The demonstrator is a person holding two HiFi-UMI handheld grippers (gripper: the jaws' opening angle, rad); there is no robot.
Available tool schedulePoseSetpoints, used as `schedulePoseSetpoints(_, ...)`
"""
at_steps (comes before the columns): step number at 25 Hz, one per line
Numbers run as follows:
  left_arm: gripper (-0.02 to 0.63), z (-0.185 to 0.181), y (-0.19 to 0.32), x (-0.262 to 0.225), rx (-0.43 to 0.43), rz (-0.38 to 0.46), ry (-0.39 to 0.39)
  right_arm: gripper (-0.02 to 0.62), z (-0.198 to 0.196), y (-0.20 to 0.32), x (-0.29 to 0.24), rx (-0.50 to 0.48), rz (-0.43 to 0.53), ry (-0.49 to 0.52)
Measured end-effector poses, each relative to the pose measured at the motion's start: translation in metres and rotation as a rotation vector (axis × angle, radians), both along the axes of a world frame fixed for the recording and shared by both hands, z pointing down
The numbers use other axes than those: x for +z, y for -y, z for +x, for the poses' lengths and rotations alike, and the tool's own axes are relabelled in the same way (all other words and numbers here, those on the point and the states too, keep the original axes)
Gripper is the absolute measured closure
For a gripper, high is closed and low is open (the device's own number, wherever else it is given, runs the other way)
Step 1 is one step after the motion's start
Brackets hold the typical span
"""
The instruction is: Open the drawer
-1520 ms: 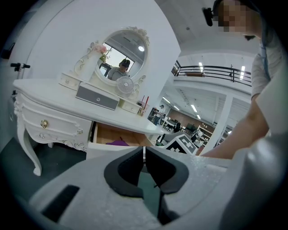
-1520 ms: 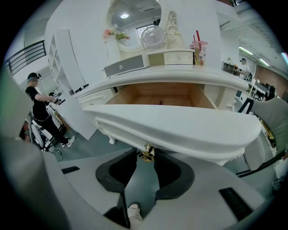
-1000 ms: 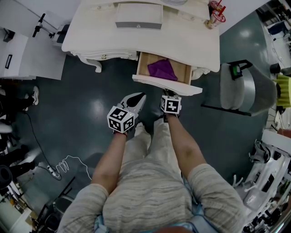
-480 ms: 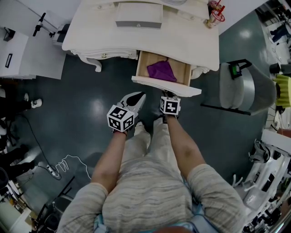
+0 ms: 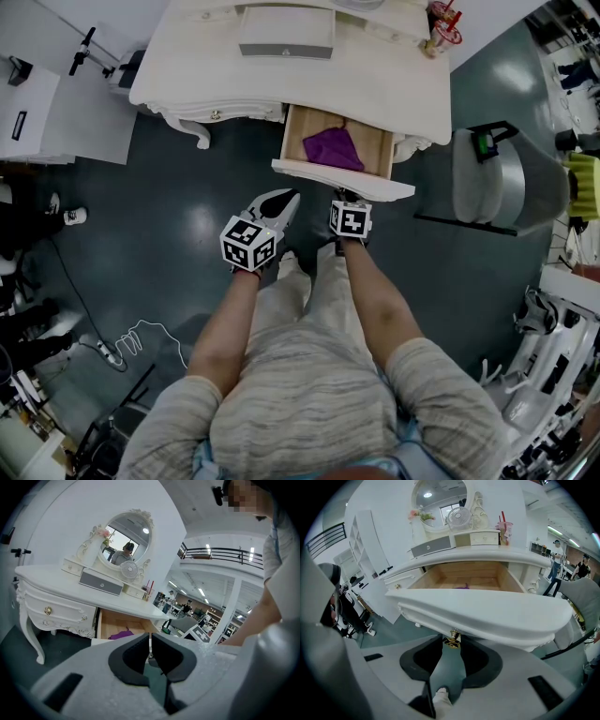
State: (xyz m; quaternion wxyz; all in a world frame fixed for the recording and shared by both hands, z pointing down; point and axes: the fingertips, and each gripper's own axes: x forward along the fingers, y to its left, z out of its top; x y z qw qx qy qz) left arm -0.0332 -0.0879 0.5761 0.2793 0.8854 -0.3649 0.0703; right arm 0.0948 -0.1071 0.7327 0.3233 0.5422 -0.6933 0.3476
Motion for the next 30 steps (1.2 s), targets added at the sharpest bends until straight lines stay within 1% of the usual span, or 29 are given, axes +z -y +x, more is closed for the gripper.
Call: schedulePoseSetpoints(30, 0.578, -0.001, -0.006, -0.008, 0.012, 0.012, 0.000, 0.477, -0.002, -0.028, 0.002, 0.012, -0.022, -0.009)
